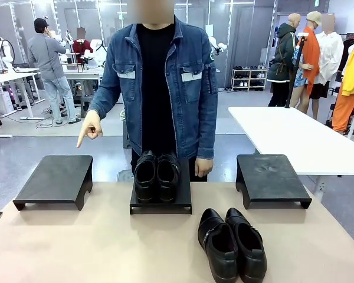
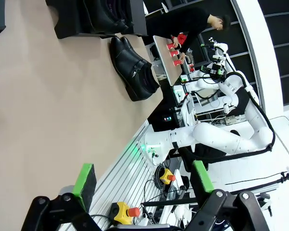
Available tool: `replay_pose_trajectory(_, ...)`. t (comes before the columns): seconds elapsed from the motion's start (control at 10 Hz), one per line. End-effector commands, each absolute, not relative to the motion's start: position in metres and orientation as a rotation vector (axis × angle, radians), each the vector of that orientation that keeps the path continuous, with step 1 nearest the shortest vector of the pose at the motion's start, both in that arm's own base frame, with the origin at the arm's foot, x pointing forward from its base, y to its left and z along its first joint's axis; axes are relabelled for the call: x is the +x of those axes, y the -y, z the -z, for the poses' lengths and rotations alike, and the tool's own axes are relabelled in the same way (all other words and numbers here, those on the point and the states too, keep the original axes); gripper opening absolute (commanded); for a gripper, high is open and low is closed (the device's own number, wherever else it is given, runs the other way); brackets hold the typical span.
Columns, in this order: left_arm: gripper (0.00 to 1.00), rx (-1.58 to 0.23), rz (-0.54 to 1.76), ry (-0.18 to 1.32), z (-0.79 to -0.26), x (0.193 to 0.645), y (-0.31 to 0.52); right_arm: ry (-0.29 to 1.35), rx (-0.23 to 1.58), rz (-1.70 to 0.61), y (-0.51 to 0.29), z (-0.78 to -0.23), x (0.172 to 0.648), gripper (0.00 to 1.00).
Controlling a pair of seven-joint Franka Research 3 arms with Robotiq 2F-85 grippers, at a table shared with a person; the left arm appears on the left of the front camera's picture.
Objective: Place the shoes on the stand as instructed by the person.
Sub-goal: Pick up another pair of Shoes and place it on the Shoes Stand indicated by the person.
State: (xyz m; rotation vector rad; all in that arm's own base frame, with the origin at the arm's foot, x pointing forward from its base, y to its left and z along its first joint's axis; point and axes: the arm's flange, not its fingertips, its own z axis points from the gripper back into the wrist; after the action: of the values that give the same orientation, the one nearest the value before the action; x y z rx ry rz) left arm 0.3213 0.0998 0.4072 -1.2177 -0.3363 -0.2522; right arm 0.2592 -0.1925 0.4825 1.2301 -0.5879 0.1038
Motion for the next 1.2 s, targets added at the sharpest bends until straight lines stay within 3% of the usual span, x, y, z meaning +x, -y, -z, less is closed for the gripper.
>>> replay_pose_trajectory(0.0,1.00,-1.224,0.265,0.334,-0.408,0.316,-0.099,0.605,1.234,-0.119,0.193,-0.483,0.259,1.00)
replay_pose_trajectory(0.8,1.00,-1.218,0.252,0.336,-0.407,0.321,-0.100,0.605,1.234,-0.119,0.193,-0.483,0.259,1.00)
replay_pose_trajectory(1.1,1.00,-1.112,0.279,0.325,-0.473,0.338,-0.036,0.605,1.234,-0.119,0.193,-0.483,0.259,1.00)
